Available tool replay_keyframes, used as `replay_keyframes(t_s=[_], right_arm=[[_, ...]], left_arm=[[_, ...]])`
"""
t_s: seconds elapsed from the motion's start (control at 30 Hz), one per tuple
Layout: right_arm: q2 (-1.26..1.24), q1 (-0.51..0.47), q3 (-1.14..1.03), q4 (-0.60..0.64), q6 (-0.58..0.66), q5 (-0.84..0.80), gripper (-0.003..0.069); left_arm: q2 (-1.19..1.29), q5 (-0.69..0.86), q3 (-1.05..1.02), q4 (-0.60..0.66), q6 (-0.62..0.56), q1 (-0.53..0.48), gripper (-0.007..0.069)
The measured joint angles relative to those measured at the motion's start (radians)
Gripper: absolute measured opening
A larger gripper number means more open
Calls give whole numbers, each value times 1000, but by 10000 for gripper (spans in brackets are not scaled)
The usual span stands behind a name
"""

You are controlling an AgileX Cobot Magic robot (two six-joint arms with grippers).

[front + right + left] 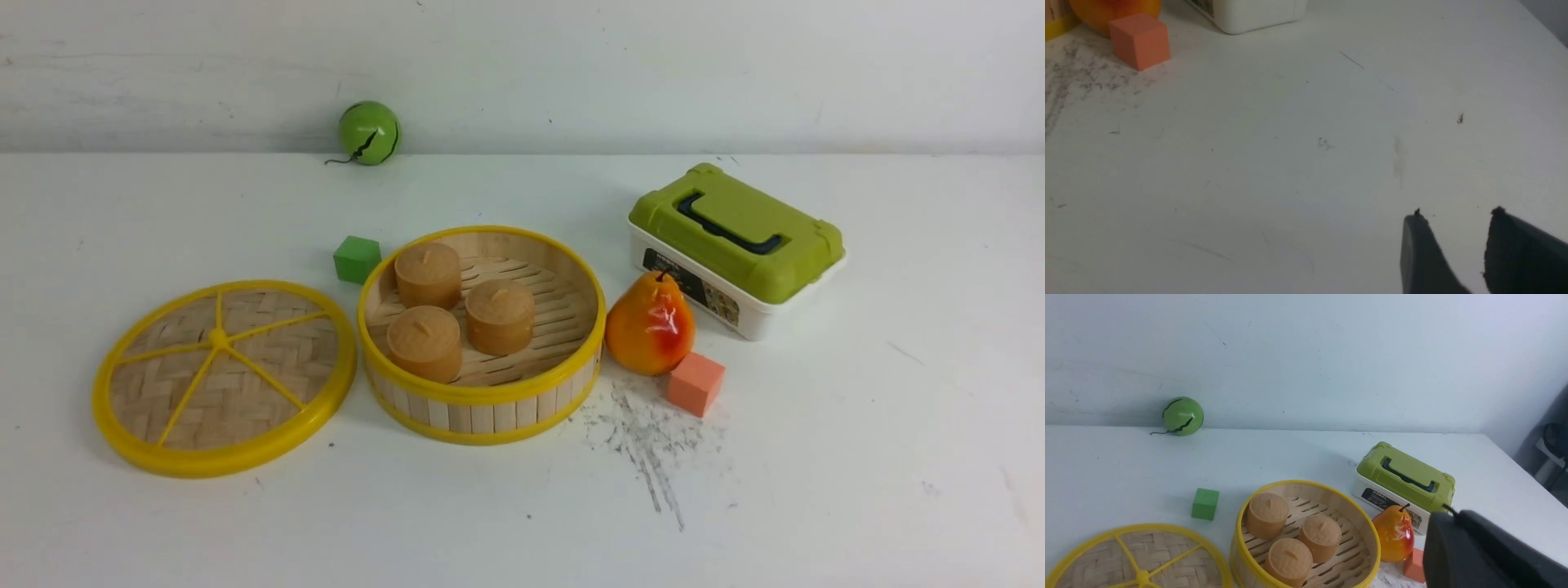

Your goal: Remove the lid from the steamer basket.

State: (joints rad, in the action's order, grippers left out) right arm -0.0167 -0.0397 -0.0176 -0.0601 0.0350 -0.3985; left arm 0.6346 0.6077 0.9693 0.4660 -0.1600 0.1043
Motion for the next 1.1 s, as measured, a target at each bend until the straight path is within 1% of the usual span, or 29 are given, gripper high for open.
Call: replay_keyframes(t_s=[0.17,0.2,0.27,0.33,0.37,0.47,0.5,0.57,0.63,0.67,0.7,0.77,0.83,0.9,0.97,1.0,1.03,1.1], right_arm=[[0,0,0,0,0,0,240],[0,0,0,0,0,0,240],[0,0,0,0,0,0,240],[0,0,0,0,0,0,240],[0,0,0,0,0,0,240],[0,0,0,0,0,0,240],[0,0,0,0,0,0,240],[0,0,0,0,0,0,240],[0,0,0,0,0,0,240],[0,0,0,0,0,0,240],[0,0,0,0,0,0,240],[0,0,0,0,0,0,240],[0,0,0,0,0,0,240],[0,0,0,0,0,0,240],[0,0,0,0,0,0,240],[0,0,0,0,0,0,240],[0,0,0,0,0,0,240],[0,0,0,0,0,0,240]], left_arm=[[-30,-21,-19,-19,0,0,-12],[-71,-62,-50,-66,-1,0,-12],[-121,-117,-113,-114,-1,0,-12],[-153,-155,-157,-132,-1,0,-11],[-215,-240,-255,-139,-1,0,-10],[-325,-389,-437,-130,-3,0,-6],[-325,-400,-450,-129,-3,0,-5],[-410,-510,-601,-124,-3,0,-2],[-491,-575,-726,-124,-3,0,0],[-499,-579,-726,-124,-3,0,0],[-563,-600,-815,-129,-3,0,1],[-608,-608,-885,-151,-3,0,1],[-640,-622,-961,-207,-3,0,1],[-643,-566,-989,-277,-3,-1,1],[-643,-478,-997,-360,-3,-4,2],[-643,-461,-998,-381,-3,-4,2],[-643,-410,-999,-416,-3,-4,3],[-643,-368,-999,-437,17,-4,2]])
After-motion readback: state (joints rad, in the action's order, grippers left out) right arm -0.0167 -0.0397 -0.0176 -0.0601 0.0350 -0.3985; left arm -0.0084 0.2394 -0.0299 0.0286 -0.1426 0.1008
